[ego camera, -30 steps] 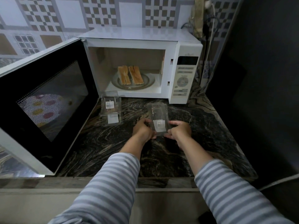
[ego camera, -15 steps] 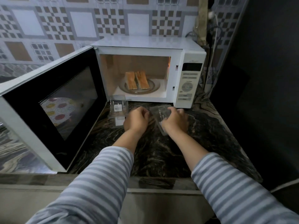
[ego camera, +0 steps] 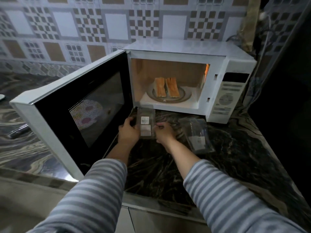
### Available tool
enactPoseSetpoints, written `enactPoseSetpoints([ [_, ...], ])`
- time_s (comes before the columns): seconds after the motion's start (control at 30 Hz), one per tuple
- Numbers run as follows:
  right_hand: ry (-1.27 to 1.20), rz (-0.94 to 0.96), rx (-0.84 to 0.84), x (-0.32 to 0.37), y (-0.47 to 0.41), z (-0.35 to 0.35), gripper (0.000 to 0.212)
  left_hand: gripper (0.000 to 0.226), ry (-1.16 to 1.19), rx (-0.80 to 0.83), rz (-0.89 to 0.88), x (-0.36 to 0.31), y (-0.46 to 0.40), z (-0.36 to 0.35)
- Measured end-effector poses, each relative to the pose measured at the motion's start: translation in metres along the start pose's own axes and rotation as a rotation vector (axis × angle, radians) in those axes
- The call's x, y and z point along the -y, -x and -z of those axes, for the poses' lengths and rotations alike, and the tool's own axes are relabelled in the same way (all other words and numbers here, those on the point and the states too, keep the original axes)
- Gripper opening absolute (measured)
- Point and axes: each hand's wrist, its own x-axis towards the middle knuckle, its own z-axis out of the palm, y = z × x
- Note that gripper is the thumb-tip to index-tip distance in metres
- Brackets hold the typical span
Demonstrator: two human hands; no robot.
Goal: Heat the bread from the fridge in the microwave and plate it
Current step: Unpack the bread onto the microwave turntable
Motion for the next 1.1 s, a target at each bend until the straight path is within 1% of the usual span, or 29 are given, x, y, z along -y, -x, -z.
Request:
enactPoseSetpoints([
  [0.07, -0.057, -0.032, -0.008, -0.007, -0.009, -0.009, 0.006, 0.045, 0.003, 0.025, 0.022, 0.005, -0.004, -0.005],
  [0.2, -0.094, -0.022, -0.091, -0.027, -0.024, -0.018, 0.025, 0.029, 0.058, 0.046, 0.024, 0.015, -0.005, -0.016],
  [0.33, -0.173, -0.095, -0.109, -0.029, -0.005, -0.002, 0.025, 0.033, 0.127, 0.122, 0.029, 0.018, 0.006, -0.020],
  [0.43, -0.207, -0.148, -0.122, -0.033, 0.007, 0.013, 0.029, 0.039, 0.238, 0.211, 0.055, 0.015, 0.021, -0.022],
  [0.53, -0.222, -0.191, -0.147, -0.038, 0.020, 0.023, 0.029, 0.040, 0.289, 0.263, 0.034, 0.016, 0.034, -0.024],
  [0.6, -0.227, -0.228, -0.158, -0.040, 0.030, 0.029, 0.028, 0.039, 0.292, 0.282, 0.027, 0.018, 0.040, -0.027],
  [0.67, -0.212, -0.249, -0.181, -0.042, 0.037, 0.034, 0.027, 0.039, 0.229, 0.288, 0.026, 0.018, 0.046, -0.031],
  [0.77, -0.187, -0.229, -0.240, -0.046, 0.041, 0.037, 0.035, 0.039, 0.135, 0.280, -0.016, 0.018, 0.054, -0.034],
  [0.83, -0.120, -0.187, -0.232, -0.049, 0.044, 0.037, 0.031, 0.040, 0.045, 0.274, -0.064, 0.016, 0.059, -0.033],
  [0.87, -0.046, -0.152, -0.213, -0.049, 0.045, 0.039, 0.025, 0.042, -0.029, 0.257, -0.093, 0.013, 0.061, -0.032],
  [0.93, 0.192, -0.036, -0.191, -0.047, 0.049, 0.048, 0.009, 0.054, -0.175, 0.195, -0.148, 0.008, 0.061, -0.033],
  [1.0, 0.382, 0.123, -0.266, -0.045, 0.051, 0.062, 0.014, 0.064, -0.235, 0.111, -0.221, 0.001, 0.062, -0.035],
  [1.1, 0.473, 0.408, -0.463, -0.041, 0.048, 0.085, 0.018, 0.064, -0.252, 0.003, -0.380, -0.010, 0.062, -0.040],
])
